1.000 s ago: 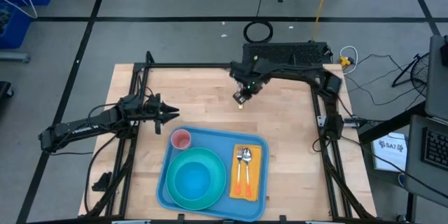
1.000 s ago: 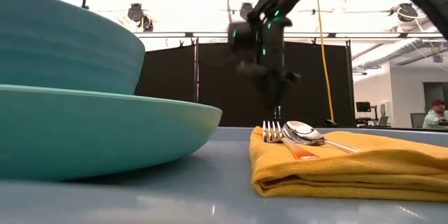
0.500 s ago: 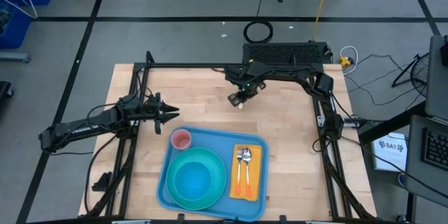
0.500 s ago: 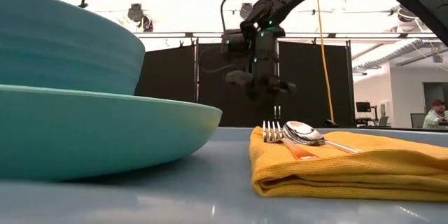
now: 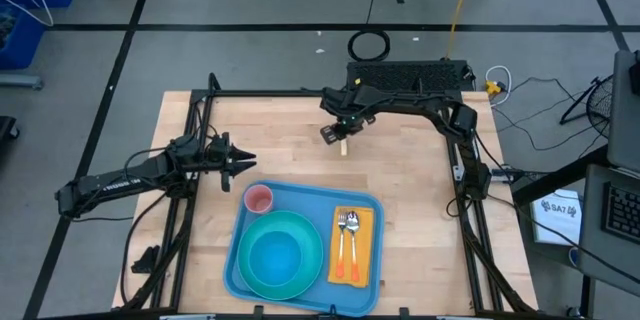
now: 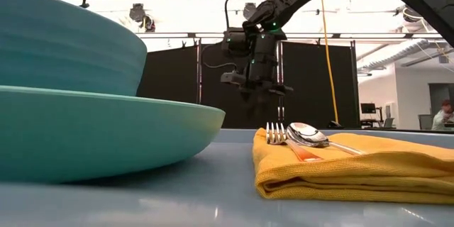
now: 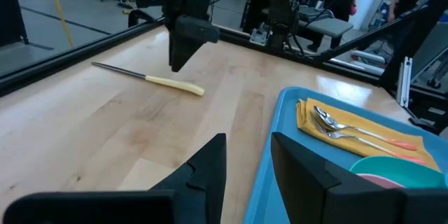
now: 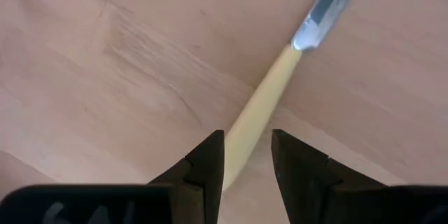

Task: Set up tray
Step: Put the yellow knife to the right of the orange spoon on the yellow napkin

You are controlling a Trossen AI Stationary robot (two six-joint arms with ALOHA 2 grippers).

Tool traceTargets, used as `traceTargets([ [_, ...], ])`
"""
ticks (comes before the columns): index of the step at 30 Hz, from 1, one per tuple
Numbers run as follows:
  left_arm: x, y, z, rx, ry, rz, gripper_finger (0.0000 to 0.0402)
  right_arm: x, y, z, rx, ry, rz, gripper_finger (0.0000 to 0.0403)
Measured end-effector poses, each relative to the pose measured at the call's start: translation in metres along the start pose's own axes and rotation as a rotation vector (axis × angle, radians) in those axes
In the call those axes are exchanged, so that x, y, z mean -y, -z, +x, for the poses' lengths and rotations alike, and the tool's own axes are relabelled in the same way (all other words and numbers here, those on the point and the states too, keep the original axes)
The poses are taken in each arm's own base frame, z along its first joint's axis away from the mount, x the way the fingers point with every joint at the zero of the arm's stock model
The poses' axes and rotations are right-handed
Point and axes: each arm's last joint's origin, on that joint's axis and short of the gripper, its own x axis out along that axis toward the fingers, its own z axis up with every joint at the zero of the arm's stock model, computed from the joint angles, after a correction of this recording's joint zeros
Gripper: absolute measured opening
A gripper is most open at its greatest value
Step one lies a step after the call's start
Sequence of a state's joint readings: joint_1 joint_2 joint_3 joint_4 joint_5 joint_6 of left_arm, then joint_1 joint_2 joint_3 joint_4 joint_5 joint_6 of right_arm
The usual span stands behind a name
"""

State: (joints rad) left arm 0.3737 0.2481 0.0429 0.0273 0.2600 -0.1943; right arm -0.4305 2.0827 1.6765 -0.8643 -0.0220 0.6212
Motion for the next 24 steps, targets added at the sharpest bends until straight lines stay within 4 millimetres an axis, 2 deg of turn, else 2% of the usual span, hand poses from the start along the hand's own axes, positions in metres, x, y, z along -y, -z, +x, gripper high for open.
traceTargets([
  [7,0.0,0.0,0.0,0.0,0.0,0.0,0.0118,0.0,0.0,0.002,0.011,0.019,-0.001,0.0109],
  [18,0.0,0.0,0.0,0.0,0.0,0.0,0.0118,0.001,-0.001,0.024,-0.025,0.043,-0.002,0.0109],
  [24,0.0,0.0,0.0,0.0,0.0,0.0,0.0118,0.001,-0.001,0.024,-0.02,0.04,-0.003,0.0109],
])
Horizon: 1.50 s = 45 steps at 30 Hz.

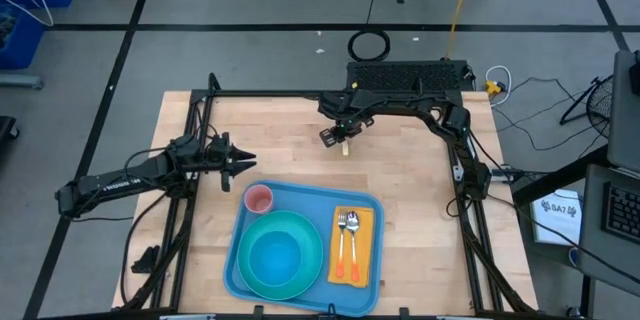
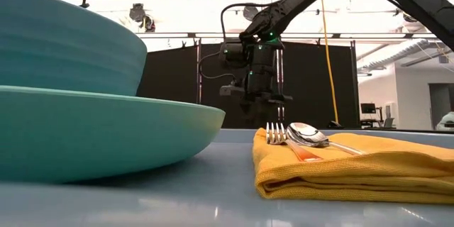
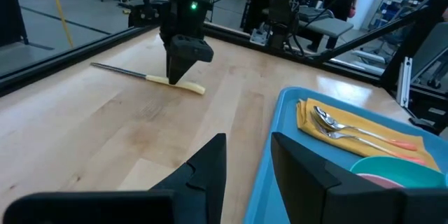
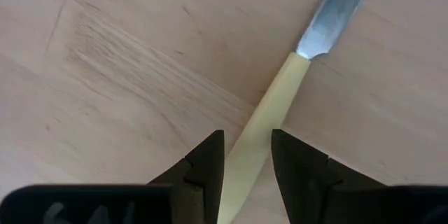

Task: Set up tray
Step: Put the yellow knife to the right of the orange spoon on the yellow napkin

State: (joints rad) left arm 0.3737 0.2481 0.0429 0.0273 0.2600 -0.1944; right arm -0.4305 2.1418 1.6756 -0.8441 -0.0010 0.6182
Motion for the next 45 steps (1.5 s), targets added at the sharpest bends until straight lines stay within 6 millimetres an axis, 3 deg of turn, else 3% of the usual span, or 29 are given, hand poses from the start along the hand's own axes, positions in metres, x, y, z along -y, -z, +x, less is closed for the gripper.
traceTargets([
  [7,0.0,0.0,0.0,0.0,0.0,0.0,0.0118,0.001,0.001,0.001,-0.01,0.008,0.002,0.0109],
  [19,0.0,0.0,0.0,0.0,0.0,0.0,0.0118,0.007,0.01,0.018,-0.008,0.006,0.013,0.0108],
  [24,0.0,0.0,0.0,0.0,0.0,0.0,0.0118,0.007,0.012,0.018,-0.014,0.009,-0.058,0.0047],
  [31,0.0,-0.002,0.0,0.026,-0.003,-0.084,0.0118,-0.002,0.017,0.017,0.049,0.078,-0.183,0.0047],
  [35,0.0,-0.003,0.0,0.035,0.001,-0.154,0.0118,-0.011,0.022,0.003,0.109,0.076,-0.253,0.0047],
  [39,0.0,-0.003,0.0,0.035,0.002,-0.17,0.0118,-0.027,0.032,-0.033,0.214,0.034,-0.33,0.0047],
  [41,0.0,-0.003,0.0,0.035,0.002,-0.17,0.0118,-0.04,0.046,-0.054,0.258,0.003,-0.395,0.0047],
  [45,0.0,-0.003,0.0,0.035,0.002,-0.169,0.0118,-0.066,0.097,-0.098,0.365,-0.082,-0.536,0.0047],
])
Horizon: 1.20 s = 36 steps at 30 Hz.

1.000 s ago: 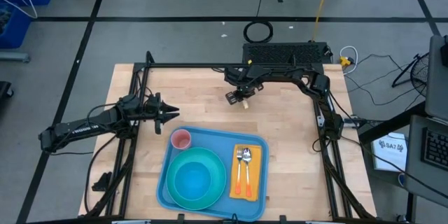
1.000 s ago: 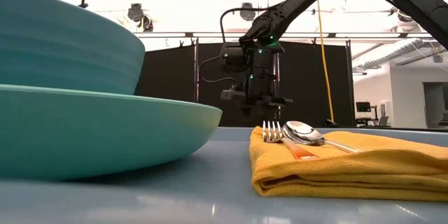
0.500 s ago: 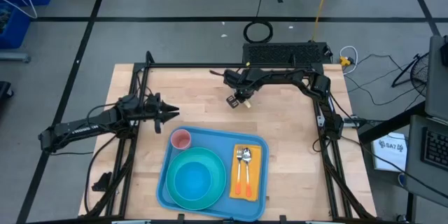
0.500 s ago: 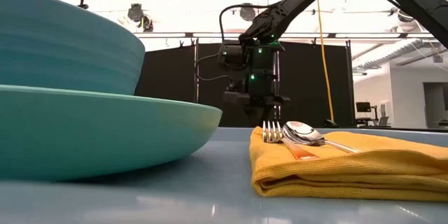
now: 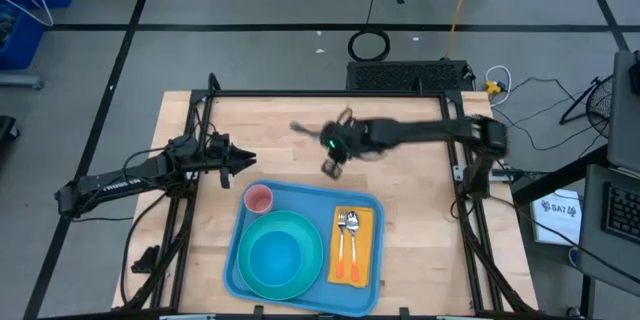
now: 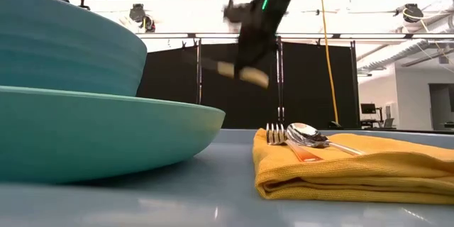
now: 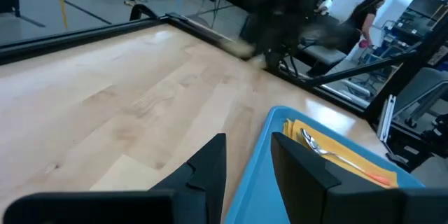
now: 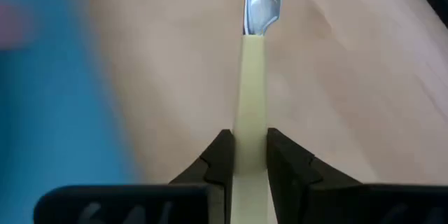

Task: Set up tray
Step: Put the yellow knife to the right of the orange spoon on the yellow napkin

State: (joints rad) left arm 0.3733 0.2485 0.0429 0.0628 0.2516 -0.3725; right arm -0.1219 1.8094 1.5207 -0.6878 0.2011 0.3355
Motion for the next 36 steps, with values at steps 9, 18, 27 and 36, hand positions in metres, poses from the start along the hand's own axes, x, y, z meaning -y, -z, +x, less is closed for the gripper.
traceTargets([
  [9,0.0,0.0,0.0,0.0,0.0,0.0,0.0118,-0.07,0.098,-0.097,0.103,-0.317,0.146,0.0047],
  [18,0.0,0.0,0.0,0.001,0.0,0.001,0.0118,-0.095,0.2,-0.111,-0.083,-0.369,0.756,0.0047],
  [27,0.0,0.0,0.0,0.001,0.0,0.0,0.0118,-0.137,0.242,-0.075,-0.055,-0.241,0.941,0.0047],
  [36,0.0,0.0,0.0,0.001,0.0,0.0,0.0118,-0.18,0.264,-0.064,-0.018,-0.246,1.044,0.0047],
])
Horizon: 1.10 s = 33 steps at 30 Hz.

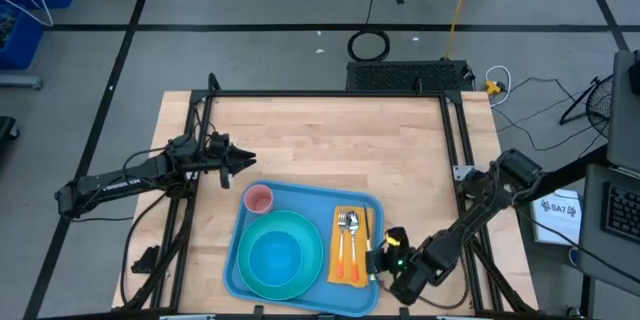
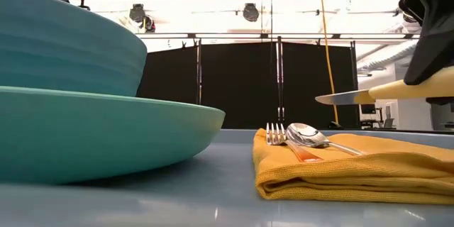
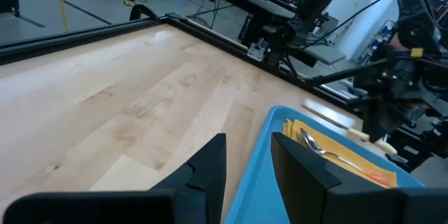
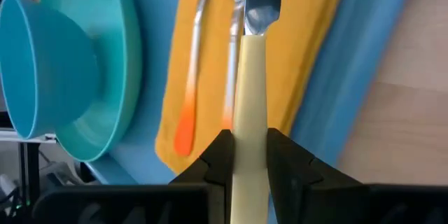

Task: Set up tray
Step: Put the yellow knife to the right of the orange spoon on the yellow napkin

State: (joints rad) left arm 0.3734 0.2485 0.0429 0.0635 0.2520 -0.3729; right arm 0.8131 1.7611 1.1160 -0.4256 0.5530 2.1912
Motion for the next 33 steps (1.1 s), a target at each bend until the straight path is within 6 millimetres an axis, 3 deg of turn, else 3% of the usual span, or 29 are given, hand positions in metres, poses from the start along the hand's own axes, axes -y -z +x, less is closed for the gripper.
traceTargets([
  [6,0.0,0.0,0.0,0.0,0.0,0.001,0.0118,-0.014,0.018,0.016,0.014,-0.009,0.024,0.0047],
  [15,0.0,0.0,0.0,0.002,0.001,0.002,0.0118,-0.023,0.02,0.037,0.13,-0.051,0.04,0.0047],
  [20,0.0,0.0,0.0,0.001,0.0,0.001,0.0118,-0.023,0.019,0.038,0.138,-0.038,0.036,0.0047],
  [27,0.0,0.0,0.0,0.001,0.0,0.001,0.0118,-0.021,0.015,0.027,0.086,0.146,-0.024,0.0047],
  [33,0.0,0.0,0.0,0.001,0.0,0.001,0.0118,-0.024,0.013,0.026,0.106,0.165,-0.039,0.0047],
])
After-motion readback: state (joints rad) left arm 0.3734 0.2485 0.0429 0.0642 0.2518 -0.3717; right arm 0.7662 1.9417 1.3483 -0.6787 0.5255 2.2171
